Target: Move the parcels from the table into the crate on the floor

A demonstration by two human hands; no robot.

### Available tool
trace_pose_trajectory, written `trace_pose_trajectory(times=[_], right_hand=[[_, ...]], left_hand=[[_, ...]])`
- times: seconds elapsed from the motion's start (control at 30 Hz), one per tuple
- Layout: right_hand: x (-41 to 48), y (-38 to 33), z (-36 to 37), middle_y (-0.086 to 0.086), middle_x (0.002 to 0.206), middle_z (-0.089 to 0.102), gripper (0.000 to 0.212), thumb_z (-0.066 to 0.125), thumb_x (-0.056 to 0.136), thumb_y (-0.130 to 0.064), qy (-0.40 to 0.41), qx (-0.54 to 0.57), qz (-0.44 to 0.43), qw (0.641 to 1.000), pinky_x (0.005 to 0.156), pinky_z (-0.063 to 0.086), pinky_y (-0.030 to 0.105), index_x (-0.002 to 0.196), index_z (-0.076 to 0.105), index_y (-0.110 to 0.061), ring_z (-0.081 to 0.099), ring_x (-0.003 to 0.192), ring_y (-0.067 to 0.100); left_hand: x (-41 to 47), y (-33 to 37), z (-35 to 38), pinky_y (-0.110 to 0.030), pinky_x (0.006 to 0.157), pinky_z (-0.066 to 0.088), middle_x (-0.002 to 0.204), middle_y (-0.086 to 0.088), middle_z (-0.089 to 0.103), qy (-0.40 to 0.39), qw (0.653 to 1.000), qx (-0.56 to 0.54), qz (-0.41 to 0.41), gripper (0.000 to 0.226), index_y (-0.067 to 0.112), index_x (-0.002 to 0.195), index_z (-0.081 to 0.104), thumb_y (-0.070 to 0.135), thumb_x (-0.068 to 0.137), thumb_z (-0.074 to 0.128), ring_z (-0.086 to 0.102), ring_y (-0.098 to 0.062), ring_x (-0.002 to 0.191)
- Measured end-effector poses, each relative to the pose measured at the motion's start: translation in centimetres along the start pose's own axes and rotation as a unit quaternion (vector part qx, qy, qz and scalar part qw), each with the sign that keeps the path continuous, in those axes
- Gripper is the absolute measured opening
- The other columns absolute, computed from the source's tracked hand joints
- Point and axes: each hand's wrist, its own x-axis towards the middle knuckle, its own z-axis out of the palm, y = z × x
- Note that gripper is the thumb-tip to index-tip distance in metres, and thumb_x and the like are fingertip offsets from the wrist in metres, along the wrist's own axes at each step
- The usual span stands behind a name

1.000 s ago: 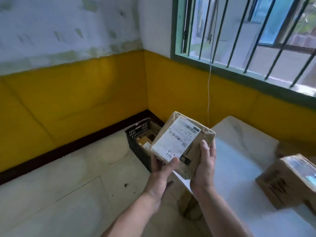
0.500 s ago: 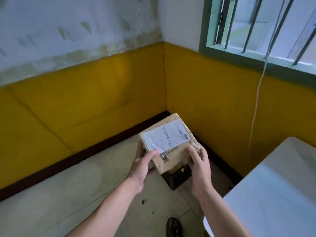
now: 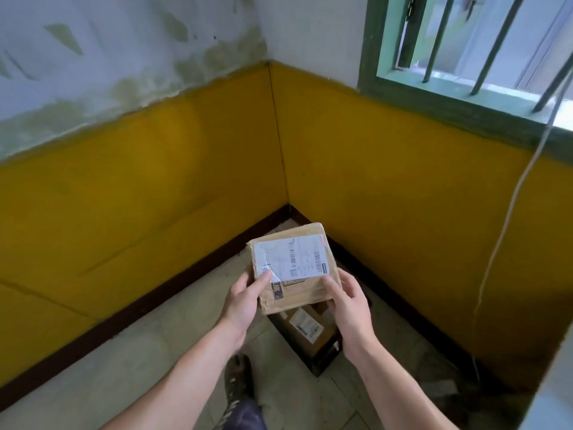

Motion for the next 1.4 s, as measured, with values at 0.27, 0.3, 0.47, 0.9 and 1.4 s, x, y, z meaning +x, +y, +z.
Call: trace_pose_trajectory(times=[0.27,0.3,0.47,0.9,1.4], right_hand=[[10.5,0.8,5.4,-0.014,0.112,0.064,0.026,0.062,0.094,-0.036,0.115,-0.038,0.050,0.991,0.078,0.049,0.025,0.120,0.058,-0.034,0.058,0.100,0.002],[11.8,0.9,6.5,-0.014,0.112,0.064,0.025,0.062,0.094,-0.034,0.133,-0.041,0.054,0.989,0.074,0.047,0.021,0.118,0.059,-0.033,0.058,0.099,0.001],[17.8,2.0,12.8,-0.011,0.118,0.064,0.038,0.066,0.090,-0.037,0.234,-0.069,0.104,0.964,0.072,0.047,0.020,0.126,0.058,-0.029,0.058,0.100,0.003],[27.8,15.9,21.2,-0.041,0.089,0.065,0.006,0.062,0.088,-0.053,0.267,-0.036,0.270,0.924,0.074,0.044,0.016,0.088,0.062,-0.059,0.061,0.088,-0.015],[36.5,38.8,22.7,-0.006,0.135,0.058,0.027,0.051,0.098,-0.027,0.214,-0.062,0.334,0.916,0.071,0.043,0.007,0.124,0.050,-0.034,0.054,0.125,0.017]], left_hand=[[16.0,1.4,-0.9,-0.013,0.064,0.038,0.071,0.039,0.066,-0.097,0.990,0.092,-0.032,0.018,0.046,0.098,0.047,0.036,0.095,0.062,0.060,0.023,0.066],[18.4,1.5,-1.2,-0.011,0.062,0.038,0.071,0.039,0.066,-0.111,0.987,0.107,-0.037,0.019,0.046,0.102,0.047,0.035,0.095,0.061,0.059,0.023,0.067],[29.4,1.3,-3.4,-0.027,0.090,0.043,0.127,0.010,0.063,-0.205,0.961,0.173,-0.066,0.055,0.028,0.144,0.045,0.042,0.094,0.060,0.058,-0.007,0.111],[45.0,-10.7,-5.5,-0.034,0.095,0.050,0.122,0.012,0.063,-0.270,0.903,0.299,-0.150,0.032,0.037,0.128,0.057,0.023,0.099,0.056,0.058,-0.010,0.113],[54.5,-33.1,-3.5,-0.031,0.087,0.044,0.138,-0.001,0.055,-0.273,0.847,0.403,-0.213,0.056,0.033,0.144,0.041,0.012,0.094,0.056,0.051,-0.016,0.112]])
